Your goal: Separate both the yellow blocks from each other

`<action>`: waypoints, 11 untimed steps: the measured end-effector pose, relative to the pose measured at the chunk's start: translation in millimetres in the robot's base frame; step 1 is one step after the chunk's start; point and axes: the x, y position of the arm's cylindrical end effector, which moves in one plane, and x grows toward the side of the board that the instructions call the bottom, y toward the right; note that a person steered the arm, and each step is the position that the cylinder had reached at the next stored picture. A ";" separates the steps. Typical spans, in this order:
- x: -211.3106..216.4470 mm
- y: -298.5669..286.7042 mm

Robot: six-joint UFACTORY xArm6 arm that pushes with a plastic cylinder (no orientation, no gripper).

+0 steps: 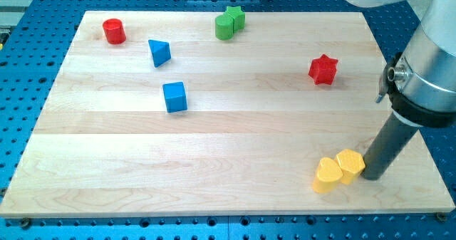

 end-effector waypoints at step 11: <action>-1.2 -108.9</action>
